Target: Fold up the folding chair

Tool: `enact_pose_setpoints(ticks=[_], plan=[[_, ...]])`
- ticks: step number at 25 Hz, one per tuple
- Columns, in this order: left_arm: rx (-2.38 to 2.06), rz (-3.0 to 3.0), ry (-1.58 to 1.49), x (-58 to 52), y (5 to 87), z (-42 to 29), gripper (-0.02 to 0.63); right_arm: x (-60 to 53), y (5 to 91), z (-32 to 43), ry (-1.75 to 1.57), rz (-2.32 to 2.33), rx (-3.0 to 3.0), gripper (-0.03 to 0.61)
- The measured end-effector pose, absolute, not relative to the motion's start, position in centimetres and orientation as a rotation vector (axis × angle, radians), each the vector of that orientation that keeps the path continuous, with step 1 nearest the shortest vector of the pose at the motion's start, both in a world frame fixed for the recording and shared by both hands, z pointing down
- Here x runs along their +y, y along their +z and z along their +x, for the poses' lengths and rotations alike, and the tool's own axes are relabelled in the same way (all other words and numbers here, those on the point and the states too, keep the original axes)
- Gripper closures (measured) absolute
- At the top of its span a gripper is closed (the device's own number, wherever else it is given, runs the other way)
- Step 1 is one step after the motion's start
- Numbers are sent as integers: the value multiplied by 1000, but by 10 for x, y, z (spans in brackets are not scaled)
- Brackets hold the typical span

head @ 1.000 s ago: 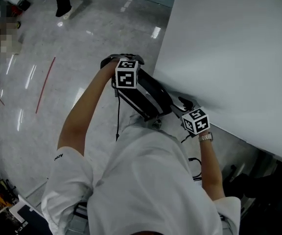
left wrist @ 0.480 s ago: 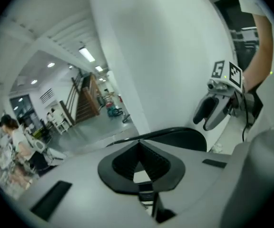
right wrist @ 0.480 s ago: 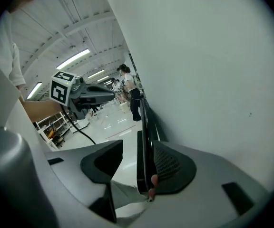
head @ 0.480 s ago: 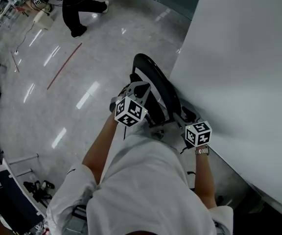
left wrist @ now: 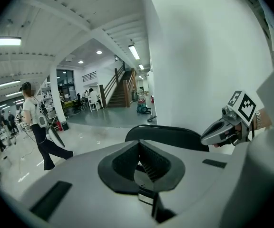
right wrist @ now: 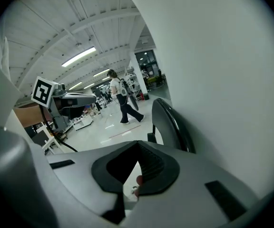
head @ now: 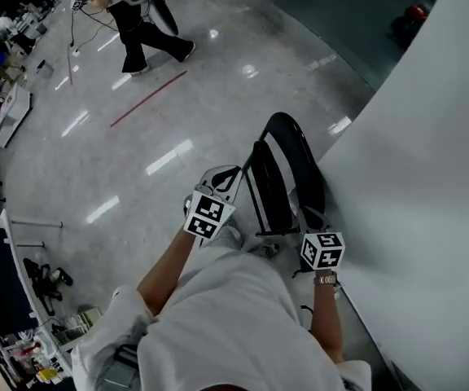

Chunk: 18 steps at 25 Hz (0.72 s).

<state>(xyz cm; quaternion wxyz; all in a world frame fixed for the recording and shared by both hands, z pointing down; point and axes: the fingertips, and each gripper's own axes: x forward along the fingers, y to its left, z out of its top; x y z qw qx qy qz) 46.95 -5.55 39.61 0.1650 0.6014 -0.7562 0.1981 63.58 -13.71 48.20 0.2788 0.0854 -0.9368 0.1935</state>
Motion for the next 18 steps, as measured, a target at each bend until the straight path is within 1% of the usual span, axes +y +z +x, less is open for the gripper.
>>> enact_pose_setpoints(ticks=[6,10,14,18], plan=[[-2231,1577,345,-9,407,429,603,-95,454,584,397,170,-2590,575],[-2259,1552,275,36,394,402,603,-55,426,551,371,181,-2620,575],[-2316,1483,211,104,380,364,603,-6,407,506,367,193,-2625,575],[-2344,1334,134,199,391,326,603,62,403,457,355,155,-2620,575]])
